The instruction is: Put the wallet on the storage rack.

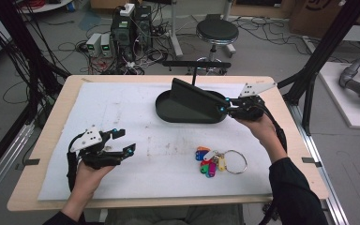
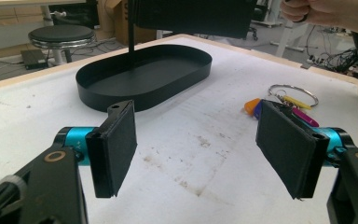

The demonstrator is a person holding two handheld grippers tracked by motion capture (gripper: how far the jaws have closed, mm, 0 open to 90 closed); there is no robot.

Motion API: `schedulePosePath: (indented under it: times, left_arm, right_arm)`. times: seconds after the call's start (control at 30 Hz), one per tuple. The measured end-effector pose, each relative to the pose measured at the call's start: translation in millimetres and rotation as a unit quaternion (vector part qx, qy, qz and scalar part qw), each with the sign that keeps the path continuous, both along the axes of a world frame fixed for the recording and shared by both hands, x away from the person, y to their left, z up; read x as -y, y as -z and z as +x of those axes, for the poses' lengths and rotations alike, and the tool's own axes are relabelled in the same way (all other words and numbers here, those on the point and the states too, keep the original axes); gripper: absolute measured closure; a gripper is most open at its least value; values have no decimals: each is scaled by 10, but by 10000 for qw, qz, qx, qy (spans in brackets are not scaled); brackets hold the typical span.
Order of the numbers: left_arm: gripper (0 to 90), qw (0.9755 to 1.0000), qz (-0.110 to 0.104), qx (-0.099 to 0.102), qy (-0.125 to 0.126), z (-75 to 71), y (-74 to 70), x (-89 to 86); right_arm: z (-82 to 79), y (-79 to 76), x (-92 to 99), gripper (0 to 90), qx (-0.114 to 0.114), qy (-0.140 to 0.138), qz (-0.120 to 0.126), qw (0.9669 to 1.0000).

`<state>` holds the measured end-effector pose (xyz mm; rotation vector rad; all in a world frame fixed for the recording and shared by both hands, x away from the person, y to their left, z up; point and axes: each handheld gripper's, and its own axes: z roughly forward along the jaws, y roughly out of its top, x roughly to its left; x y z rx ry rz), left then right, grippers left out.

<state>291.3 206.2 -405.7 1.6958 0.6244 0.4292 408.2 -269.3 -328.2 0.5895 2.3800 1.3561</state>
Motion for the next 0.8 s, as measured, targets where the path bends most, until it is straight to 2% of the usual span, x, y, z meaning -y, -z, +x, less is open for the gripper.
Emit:
schedulePosePath:
  times: [0.8]
  left_arm:
    - [283, 9999, 103, -14, 82, -14, 59, 66]
  right_arm:
    - [432, 260, -40, 758, -88, 306, -277, 9991]
